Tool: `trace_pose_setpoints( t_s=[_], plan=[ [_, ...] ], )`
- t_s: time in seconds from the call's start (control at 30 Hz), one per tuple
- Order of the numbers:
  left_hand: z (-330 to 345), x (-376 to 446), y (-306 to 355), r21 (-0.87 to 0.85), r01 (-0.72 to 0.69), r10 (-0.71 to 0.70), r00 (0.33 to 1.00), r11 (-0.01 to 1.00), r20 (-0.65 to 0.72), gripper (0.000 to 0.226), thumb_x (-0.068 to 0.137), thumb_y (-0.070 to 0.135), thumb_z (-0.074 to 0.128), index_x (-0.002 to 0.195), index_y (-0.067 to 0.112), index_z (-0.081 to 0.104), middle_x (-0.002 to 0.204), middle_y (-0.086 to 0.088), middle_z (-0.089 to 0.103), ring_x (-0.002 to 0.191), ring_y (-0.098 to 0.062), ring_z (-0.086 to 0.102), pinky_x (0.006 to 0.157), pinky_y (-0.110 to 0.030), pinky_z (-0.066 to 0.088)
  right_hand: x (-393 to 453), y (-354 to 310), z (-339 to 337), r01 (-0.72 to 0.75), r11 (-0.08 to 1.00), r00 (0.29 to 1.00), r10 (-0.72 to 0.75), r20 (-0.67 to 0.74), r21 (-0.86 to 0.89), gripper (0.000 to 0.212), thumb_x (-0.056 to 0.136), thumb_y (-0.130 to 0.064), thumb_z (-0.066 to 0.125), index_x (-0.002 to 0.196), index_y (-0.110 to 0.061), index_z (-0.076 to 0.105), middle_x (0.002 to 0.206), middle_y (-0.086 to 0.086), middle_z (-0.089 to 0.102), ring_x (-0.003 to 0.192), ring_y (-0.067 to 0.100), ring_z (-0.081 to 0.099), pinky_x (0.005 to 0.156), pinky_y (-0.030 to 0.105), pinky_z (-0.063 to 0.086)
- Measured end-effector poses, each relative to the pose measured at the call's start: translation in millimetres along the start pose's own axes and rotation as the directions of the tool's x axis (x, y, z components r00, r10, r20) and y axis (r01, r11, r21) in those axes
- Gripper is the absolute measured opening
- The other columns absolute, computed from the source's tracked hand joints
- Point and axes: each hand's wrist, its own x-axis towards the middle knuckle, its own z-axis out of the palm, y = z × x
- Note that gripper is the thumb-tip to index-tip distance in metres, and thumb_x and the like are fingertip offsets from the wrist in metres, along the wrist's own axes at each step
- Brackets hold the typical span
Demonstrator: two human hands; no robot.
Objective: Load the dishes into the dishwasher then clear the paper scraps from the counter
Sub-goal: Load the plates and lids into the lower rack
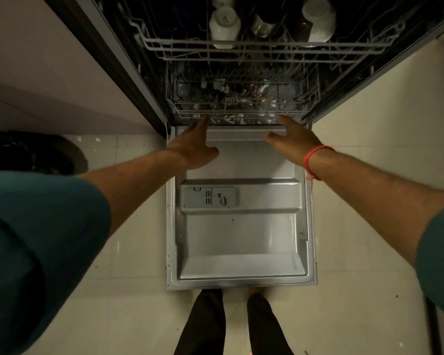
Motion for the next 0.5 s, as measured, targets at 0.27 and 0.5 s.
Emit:
trace_pose_setpoints(
  t_s=[0.27,0.5],
  plan=[
    [-7.5,84.0,-53.8,0.471,-0.122,0.1,0.992,0.874,0.072,0.094,0.093,0.024,0.067,0.163,0.021,0.004,0.17,-0.015,0.006,0.155,-0.038,0.016,0.12,-0.048,0.032,75.5,12.2,-1.4,0.281,0.766,0.958,-0.189,0.215,-0.578,0.079,0.097,-0.045,0.057,0.161,-0.022,0.017,0.166,0.013,0.021,0.152,0.033,0.022,0.122,0.047,0.026],
    [-5.6,157.9,-59.1,0.516,-0.118,0.116,0.993,0.848,0.037,0.098,0.092,0.027,0.067,0.163,0.019,0.0,0.17,-0.015,0.005,0.156,-0.035,0.012,0.124,-0.052,0.025,150.8,7.9,9.5,0.234,0.768,0.972,-0.178,0.152,-0.597,0.084,0.093,-0.046,0.061,0.161,-0.019,0.018,0.162,0.015,0.029,0.147,0.037,0.031,0.117,0.047,0.034]
  ],
)
